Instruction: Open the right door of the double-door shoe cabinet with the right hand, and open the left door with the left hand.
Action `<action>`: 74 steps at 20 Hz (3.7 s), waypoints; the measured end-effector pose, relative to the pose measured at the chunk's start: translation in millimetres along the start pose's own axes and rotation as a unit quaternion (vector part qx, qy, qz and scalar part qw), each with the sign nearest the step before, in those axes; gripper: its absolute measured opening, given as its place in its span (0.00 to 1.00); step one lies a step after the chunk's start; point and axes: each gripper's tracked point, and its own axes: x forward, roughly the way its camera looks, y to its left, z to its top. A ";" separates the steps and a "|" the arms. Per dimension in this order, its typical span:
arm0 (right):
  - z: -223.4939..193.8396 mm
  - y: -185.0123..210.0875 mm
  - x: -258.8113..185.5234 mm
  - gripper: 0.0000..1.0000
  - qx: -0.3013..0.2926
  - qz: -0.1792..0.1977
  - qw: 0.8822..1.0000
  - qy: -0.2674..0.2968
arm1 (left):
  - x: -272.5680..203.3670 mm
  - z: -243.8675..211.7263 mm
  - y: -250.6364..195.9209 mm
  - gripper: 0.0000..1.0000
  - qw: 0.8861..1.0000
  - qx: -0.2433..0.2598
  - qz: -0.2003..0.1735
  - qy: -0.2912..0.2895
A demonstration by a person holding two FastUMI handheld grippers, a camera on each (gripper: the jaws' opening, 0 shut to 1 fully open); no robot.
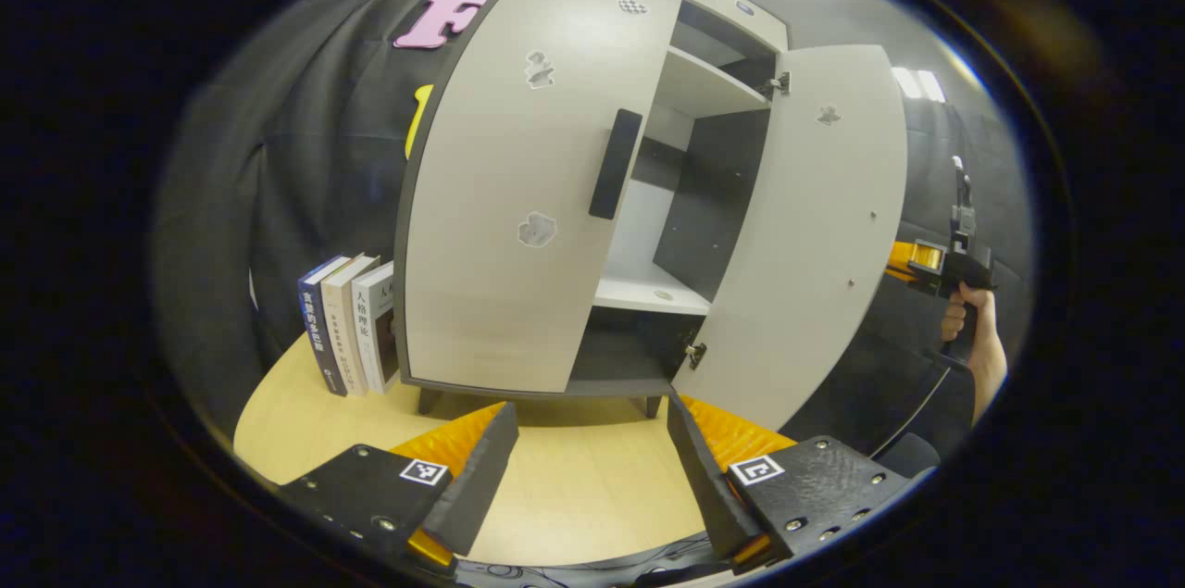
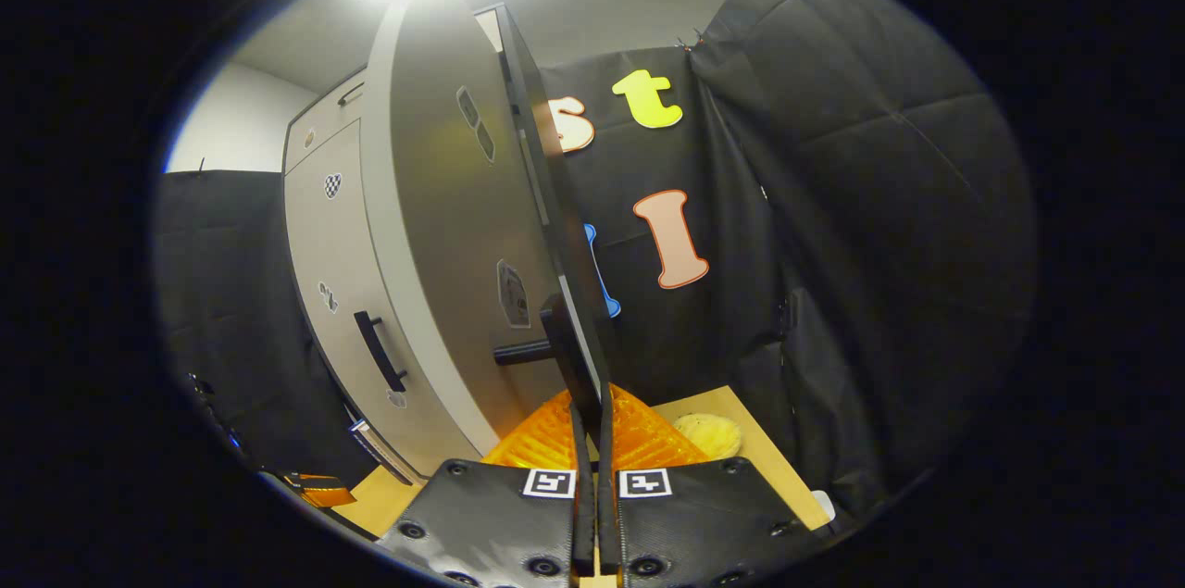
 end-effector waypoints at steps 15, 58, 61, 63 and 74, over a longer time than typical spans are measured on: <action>2.2 -3.6 4.2 0.03 0.012 -0.023 1.000 -0.016 | -17.2 -4.8 52.3 0.94 0.999 -0.036 0.031 -0.005; 57.1 -251.9 102.0 0.98 -0.137 -0.177 0.973 -0.056 | 187.0 238.2 -30.5 0.90 0.975 0.104 0.150 -0.124; 49.9 -250.5 111.8 0.97 -0.132 -0.160 0.977 -0.049 | 186.0 241.6 -18.0 0.45 0.969 0.091 0.189 -0.131; 49.8 -248.5 119.2 0.97 -0.131 -0.148 0.979 -0.046 | 189.8 237.2 -19.2 0.36 0.970 0.088 0.191 -0.125; 33.0 -240.6 128.0 0.96 -0.087 -0.129 0.988 -0.022 | 189.4 233.3 -17.9 0.08 0.962 0.124 0.211 -0.121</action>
